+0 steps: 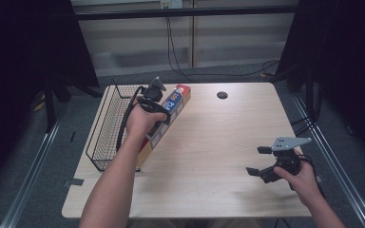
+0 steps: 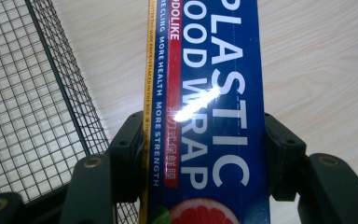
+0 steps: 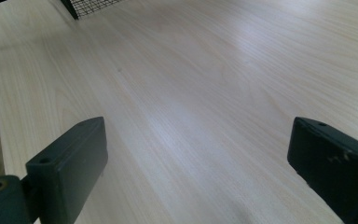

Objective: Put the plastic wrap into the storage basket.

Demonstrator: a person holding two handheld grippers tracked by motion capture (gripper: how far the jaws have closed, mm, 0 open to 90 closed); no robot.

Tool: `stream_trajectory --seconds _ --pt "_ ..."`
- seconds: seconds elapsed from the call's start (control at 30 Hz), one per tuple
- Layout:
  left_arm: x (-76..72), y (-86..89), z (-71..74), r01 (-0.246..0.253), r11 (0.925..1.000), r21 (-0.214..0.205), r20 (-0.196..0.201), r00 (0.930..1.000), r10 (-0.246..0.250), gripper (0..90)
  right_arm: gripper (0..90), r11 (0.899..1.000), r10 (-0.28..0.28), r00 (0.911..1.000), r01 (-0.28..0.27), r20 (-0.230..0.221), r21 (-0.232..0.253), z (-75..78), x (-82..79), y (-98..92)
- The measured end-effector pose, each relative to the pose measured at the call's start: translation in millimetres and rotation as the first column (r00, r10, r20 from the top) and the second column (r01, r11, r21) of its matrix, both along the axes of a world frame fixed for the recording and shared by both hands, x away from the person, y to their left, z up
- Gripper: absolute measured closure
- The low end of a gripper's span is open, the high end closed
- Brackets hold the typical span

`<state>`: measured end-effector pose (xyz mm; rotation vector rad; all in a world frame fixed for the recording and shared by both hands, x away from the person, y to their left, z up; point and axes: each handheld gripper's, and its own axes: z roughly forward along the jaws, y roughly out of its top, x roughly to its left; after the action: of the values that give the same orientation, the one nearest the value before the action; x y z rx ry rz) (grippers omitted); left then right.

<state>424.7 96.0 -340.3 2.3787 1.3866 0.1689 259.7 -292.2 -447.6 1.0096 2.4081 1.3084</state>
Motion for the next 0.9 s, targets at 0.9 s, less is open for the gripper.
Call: stream_trajectory --seconds 0.9 --pt "-3.9 36.1 8.2 -0.120 0.9928 0.000 0.019 0.9926 0.120 43.0 4.5 1.000 0.001 1.0000 -0.001 0.000 -0.008 -0.3 -0.3 1.0"
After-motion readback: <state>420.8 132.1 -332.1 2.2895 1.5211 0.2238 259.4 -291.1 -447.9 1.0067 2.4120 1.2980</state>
